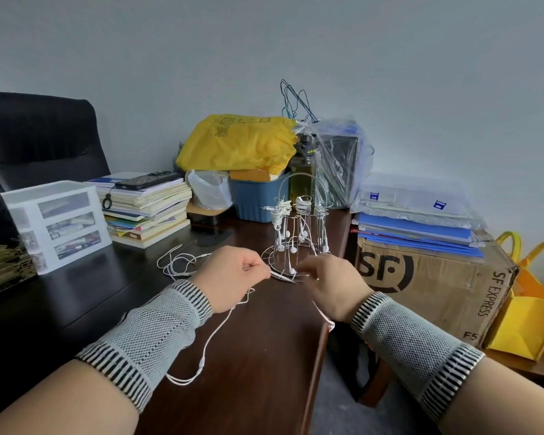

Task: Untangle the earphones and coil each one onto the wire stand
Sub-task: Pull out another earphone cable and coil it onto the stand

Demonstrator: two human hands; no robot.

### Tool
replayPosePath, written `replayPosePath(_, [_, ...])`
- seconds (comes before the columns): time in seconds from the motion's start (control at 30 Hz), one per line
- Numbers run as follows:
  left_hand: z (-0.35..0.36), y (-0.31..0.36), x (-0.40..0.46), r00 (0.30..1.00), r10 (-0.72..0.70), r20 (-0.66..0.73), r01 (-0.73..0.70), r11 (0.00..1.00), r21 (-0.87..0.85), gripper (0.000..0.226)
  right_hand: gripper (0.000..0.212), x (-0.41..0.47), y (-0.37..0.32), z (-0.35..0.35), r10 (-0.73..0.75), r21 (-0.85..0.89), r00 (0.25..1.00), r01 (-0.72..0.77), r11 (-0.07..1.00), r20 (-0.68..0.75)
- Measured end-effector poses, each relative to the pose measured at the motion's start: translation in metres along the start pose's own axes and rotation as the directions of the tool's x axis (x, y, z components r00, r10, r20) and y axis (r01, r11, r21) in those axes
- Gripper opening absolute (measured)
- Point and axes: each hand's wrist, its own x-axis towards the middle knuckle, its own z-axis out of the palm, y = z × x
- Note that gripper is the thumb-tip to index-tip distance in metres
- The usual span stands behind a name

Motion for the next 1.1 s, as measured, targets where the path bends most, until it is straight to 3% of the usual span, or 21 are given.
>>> replayPosePath(0.03, [0.004,0.004,0.001,1.0,0.021,-0.002,-0.021,1.0,0.008,0.025,0.03,0.001,-0.006,0.0,-0.027,0.154,0.999,0.031,0.988,-0.032])
replayPosePath(0.1, [0.009,0.011,0.002,0.999,0.047,-0.004,-0.047,0.999,0.008,0.03,0.027,0.001,-0.02,0.001,-0.029,0.464,0.998,0.004,0.886,0.047])
replayPosePath(0.13, [0.01,0.012,0.003,0.999,0.048,-0.002,-0.048,0.999,-0.003,0.032,0.025,0.0,-0.025,0.001,-0.02,0.524,0.997,-0.024,0.851,0.078])
replayPosePath(0.33, [-0.003,0.007,0.004,1.0,-0.003,-0.028,0.003,1.0,-0.01,0.025,0.049,0.004,-0.011,-0.004,0.147,0.363,0.989,-0.136,0.922,-0.003])
replayPosePath(0.43, [-0.009,-0.001,0.004,0.997,-0.049,-0.054,0.046,0.997,-0.058,0.022,0.046,0.006,0.001,-0.004,0.253,0.413,0.967,-0.219,0.884,-0.027])
replayPosePath(0.53, [-0.01,-0.005,0.002,0.998,-0.056,-0.042,0.055,0.998,-0.027,0.02,0.042,0.005,0.004,-0.001,0.253,0.383,0.967,-0.249,0.89,0.039])
replayPosePath(0.67, [-0.012,-0.011,0.004,0.996,-0.075,-0.045,0.075,0.997,0.003,0.018,0.041,0.006,0.01,0.0,0.286,0.099,0.958,-0.286,0.953,0.011])
replayPosePath(0.77, [-0.011,-0.011,0.005,0.996,-0.059,-0.065,0.059,0.998,-0.006,0.018,0.025,0.007,0.008,-0.003,0.318,-0.055,0.948,-0.317,0.947,0.012])
replayPosePath(0.83, [-0.006,-0.007,0.004,0.997,-0.043,-0.057,0.042,0.999,-0.006,0.02,0.016,0.006,0.001,-0.002,0.229,-0.029,0.973,-0.23,0.973,-0.03])
replayPosePath(0.93, [0.004,-0.001,0.007,0.999,-0.022,-0.038,0.022,1.0,-0.008,0.025,0.026,0.008,-0.015,0.002,0.056,0.229,0.995,-0.035,0.973,-0.087])
replayPosePath(1.0, [0.006,0.001,0.009,0.999,-0.011,-0.04,0.01,0.999,-0.03,0.027,0.024,0.008,-0.025,0.006,0.048,0.383,0.999,-0.043,0.923,-0.004])
replayPosePath(1.1, [-0.001,-0.001,0.009,0.999,-0.018,-0.044,0.017,1.0,-0.014,0.023,0.033,0.009,-0.021,0.007,0.12,0.309,0.993,-0.115,0.944,0.005])
